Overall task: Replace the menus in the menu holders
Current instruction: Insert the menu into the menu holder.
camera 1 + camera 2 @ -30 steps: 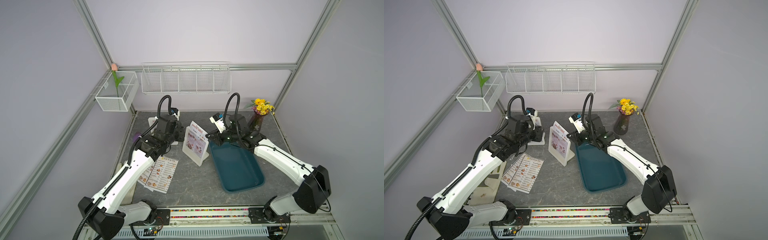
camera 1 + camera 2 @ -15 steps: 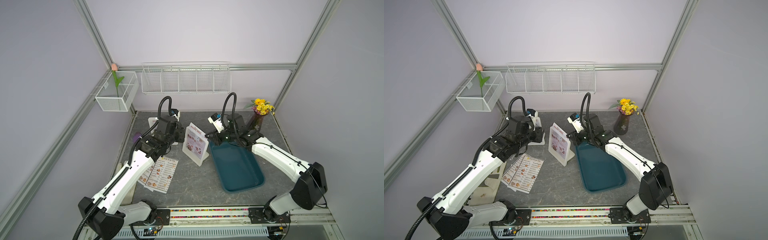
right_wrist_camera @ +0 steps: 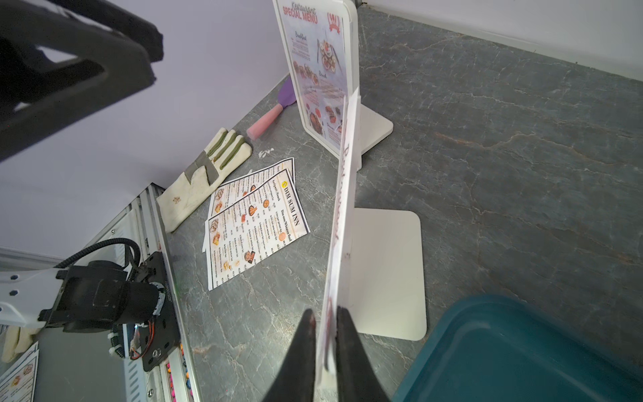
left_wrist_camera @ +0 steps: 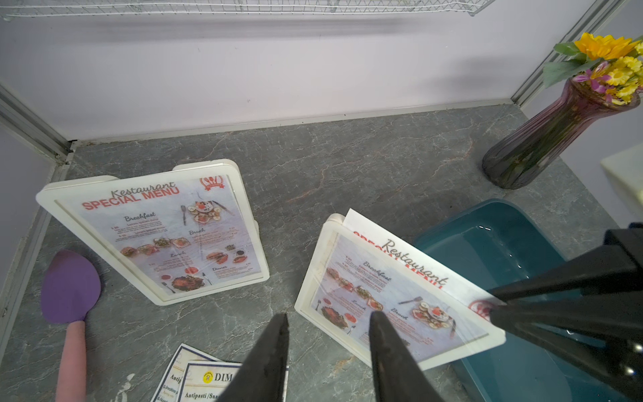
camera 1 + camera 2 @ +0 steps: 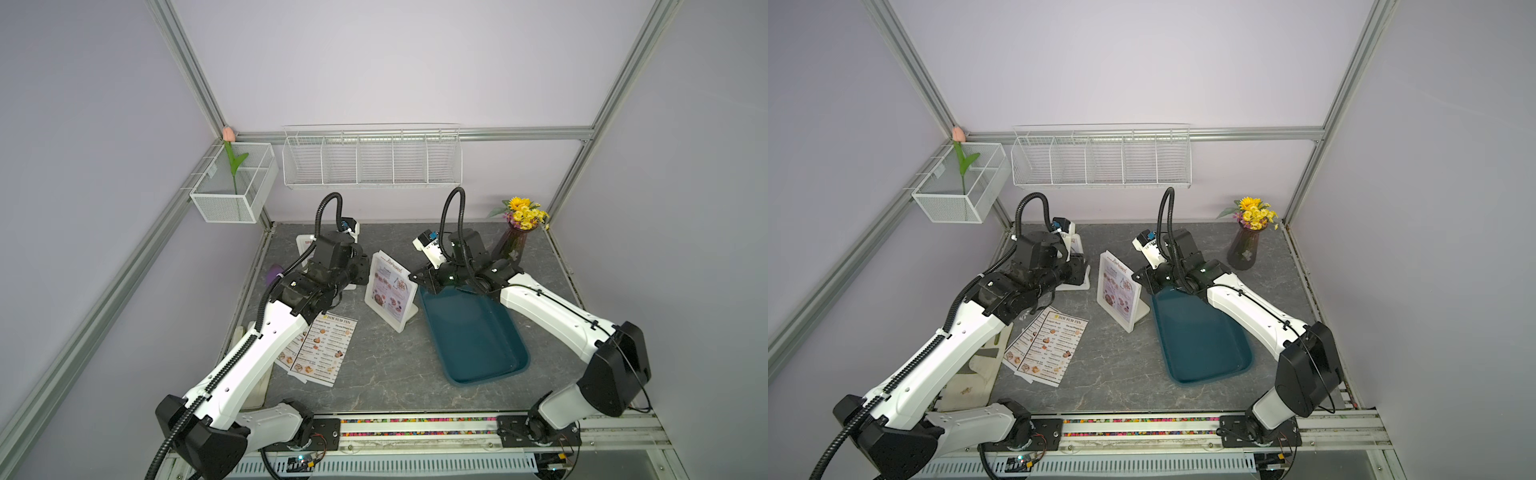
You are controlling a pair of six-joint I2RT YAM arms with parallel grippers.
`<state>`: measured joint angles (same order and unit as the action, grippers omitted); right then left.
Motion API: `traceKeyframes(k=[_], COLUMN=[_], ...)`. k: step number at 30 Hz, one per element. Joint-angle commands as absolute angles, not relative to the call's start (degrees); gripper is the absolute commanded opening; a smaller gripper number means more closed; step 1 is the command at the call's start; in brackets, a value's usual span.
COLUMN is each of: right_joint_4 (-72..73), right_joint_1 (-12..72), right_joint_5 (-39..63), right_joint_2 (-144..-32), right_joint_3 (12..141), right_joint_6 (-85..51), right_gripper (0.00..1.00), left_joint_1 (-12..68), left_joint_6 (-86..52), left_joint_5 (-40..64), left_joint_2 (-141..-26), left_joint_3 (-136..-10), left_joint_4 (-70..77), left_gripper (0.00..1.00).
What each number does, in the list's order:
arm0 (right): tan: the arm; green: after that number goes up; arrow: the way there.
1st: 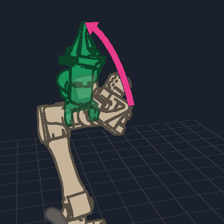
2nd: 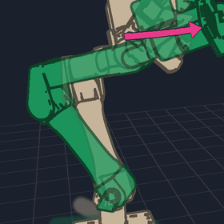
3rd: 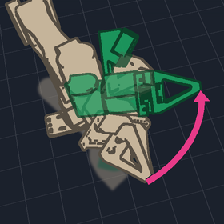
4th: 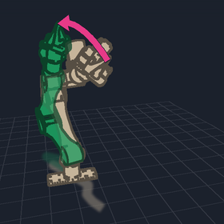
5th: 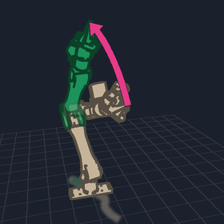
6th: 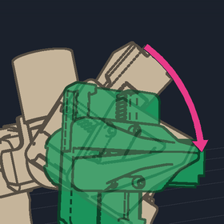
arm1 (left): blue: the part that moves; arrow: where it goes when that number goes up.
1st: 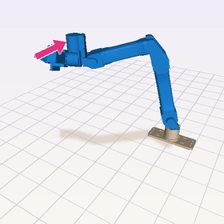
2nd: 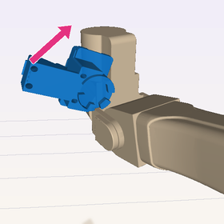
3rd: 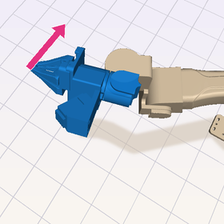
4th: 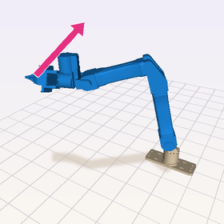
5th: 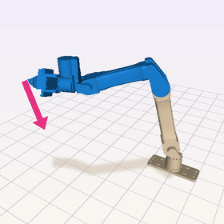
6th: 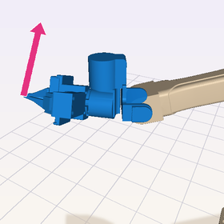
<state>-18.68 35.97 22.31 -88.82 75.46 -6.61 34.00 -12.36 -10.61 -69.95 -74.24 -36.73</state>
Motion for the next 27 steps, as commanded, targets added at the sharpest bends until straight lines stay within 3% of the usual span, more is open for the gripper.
traceKeyframes(k=[1, 13, 27], right_joint_4=[-19.25, -19.34, -20.44], right_joint_1=[35.42, 35.25, 35.59], right_joint_5=[21.62, 23.76, 25.99], right_joint_2=[-87.1, -88.24, -89.35], right_joint_3=[77.25, 77.0, 77.43], right_joint_6=[-6.19, -6.53, -6.55], right_gripper=[0.17, 0.07, 0.07], left_joint_1=[33.63, 33.61, 33.61], left_joint_6=[-13.25, -12.84, -12.81], left_joint_5=[-10.42, -10.63, -10.71], left_joint_2=[-69.18, -69.32, -69.47], left_joint_3=[-73.83, -73.87, -74.09], left_joint_4=[-35.95, -35.95, -36.0], left_gripper=[0.41, 0.41, 0.41])
